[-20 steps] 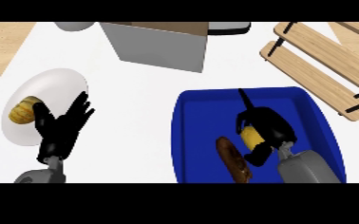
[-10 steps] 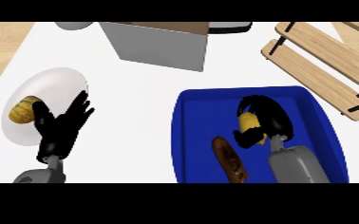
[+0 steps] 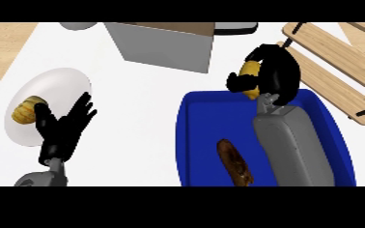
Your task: Pick the lemon from the tray and place it in the tiered shelf
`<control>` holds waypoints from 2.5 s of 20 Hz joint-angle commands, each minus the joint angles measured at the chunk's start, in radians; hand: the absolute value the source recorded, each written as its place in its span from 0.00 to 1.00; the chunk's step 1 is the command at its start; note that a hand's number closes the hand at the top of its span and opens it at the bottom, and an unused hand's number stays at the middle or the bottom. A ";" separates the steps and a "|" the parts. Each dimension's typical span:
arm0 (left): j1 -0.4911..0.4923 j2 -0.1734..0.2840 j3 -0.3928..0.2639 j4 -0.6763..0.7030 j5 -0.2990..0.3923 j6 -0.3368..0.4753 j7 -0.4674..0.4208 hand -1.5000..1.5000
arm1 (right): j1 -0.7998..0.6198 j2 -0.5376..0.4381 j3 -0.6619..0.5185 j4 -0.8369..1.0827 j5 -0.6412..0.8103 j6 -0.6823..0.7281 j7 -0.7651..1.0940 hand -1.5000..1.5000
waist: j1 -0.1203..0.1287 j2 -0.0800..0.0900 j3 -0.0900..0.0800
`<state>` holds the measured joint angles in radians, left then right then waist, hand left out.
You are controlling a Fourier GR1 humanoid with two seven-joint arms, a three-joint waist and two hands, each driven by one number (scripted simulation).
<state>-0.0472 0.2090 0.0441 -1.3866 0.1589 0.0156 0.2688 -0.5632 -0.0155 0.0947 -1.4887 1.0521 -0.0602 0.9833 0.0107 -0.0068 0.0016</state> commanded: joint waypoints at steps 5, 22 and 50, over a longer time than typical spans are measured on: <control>0.006 -0.007 -0.004 0.007 0.000 0.008 0.049 0.50 | -0.326 -0.011 -0.054 -0.115 0.225 0.184 0.317 1.00 | -0.013 -0.001 -0.003; 0.007 0.009 0.035 0.048 0.018 -0.036 0.016 0.50 | -0.629 -0.258 -0.423 -0.031 0.234 0.368 0.164 1.00 | -0.011 0.006 -0.003; 0.036 -0.046 0.002 0.008 -0.044 -0.011 0.020 0.50 | -0.600 -0.592 -0.541 0.542 0.081 0.184 -0.229 1.00 | 0.002 0.009 -0.002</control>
<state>-0.0557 0.1923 0.0722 -1.3899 0.1401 -0.0074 0.2949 -1.1525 -0.5844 -0.4476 -1.0055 1.1407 0.1544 0.7626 0.0123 0.0002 0.0032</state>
